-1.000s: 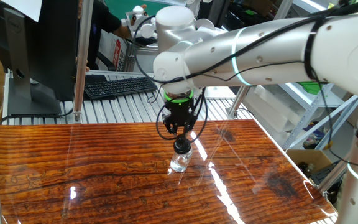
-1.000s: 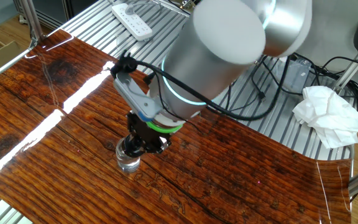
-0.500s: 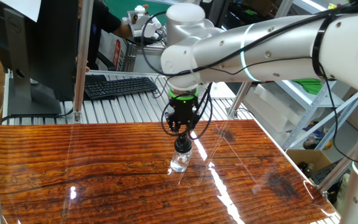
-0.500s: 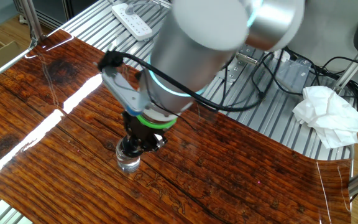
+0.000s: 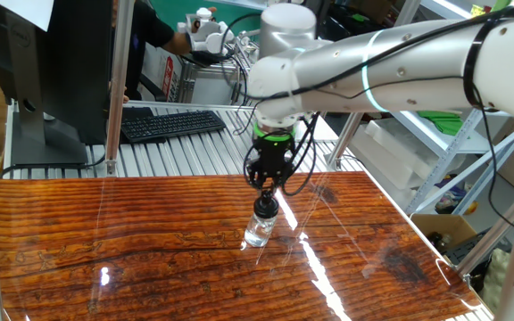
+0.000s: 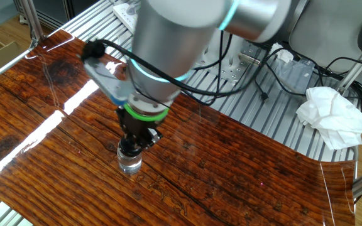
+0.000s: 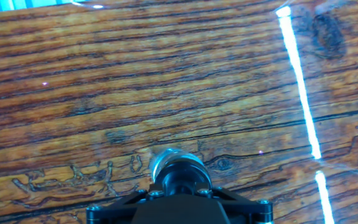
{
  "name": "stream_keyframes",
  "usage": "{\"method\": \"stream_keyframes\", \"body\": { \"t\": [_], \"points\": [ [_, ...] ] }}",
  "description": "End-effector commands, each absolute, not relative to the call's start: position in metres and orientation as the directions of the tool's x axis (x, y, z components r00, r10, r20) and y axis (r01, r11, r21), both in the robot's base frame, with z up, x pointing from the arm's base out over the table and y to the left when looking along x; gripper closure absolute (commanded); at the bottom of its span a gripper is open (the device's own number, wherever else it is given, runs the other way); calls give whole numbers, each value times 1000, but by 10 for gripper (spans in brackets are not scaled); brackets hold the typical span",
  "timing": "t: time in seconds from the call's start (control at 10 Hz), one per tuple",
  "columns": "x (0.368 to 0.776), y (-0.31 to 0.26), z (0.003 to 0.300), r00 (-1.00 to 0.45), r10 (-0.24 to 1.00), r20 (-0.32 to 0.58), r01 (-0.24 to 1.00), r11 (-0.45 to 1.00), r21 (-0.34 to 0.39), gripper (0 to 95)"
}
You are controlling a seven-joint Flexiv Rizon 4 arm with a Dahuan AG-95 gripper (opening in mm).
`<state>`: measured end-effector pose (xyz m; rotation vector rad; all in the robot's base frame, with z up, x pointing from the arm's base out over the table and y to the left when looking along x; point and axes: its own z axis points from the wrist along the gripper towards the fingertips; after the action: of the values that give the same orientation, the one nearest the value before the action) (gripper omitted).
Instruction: Screw the lid onto the jar
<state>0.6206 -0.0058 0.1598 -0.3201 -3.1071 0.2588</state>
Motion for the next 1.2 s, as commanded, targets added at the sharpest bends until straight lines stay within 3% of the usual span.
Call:
{"method": "stream_keyframes", "body": {
  "t": [0.1,0.9,1.2],
  "points": [
    [621,-8,159,-977,213,9,211,973,-92,950],
    [622,-13,158,-991,133,27,132,991,-38,950],
    [623,-15,157,-998,47,31,46,998,-30,950]
  ]
}}
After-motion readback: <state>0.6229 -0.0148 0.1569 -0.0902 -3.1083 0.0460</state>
